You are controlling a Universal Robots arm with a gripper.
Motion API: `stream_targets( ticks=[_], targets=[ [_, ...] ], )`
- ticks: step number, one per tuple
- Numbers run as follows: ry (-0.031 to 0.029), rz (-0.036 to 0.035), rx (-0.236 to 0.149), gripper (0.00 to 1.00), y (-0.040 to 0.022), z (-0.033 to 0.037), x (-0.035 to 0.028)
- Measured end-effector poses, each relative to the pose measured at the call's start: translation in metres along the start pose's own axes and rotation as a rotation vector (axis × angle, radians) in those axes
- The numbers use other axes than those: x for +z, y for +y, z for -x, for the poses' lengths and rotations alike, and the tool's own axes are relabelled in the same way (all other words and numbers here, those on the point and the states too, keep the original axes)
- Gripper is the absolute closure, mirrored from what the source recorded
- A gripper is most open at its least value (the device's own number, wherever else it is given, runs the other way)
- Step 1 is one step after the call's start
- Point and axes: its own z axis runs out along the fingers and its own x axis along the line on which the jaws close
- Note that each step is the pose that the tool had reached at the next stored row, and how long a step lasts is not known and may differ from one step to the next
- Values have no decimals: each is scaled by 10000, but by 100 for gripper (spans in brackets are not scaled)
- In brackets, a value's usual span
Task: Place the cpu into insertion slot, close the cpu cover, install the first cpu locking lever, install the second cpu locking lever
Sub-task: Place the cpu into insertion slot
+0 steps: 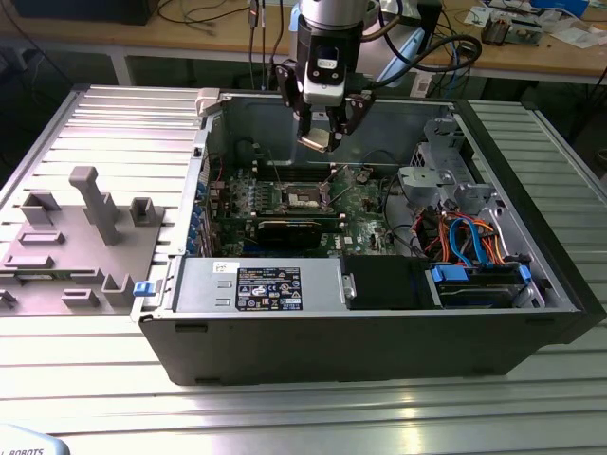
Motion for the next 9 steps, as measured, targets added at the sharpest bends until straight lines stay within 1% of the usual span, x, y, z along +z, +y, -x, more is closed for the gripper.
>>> stream_targets(
  ticks=[9],
  targets=[
    [-7, 2, 110, 46, 0, 0, 0]
  ],
)
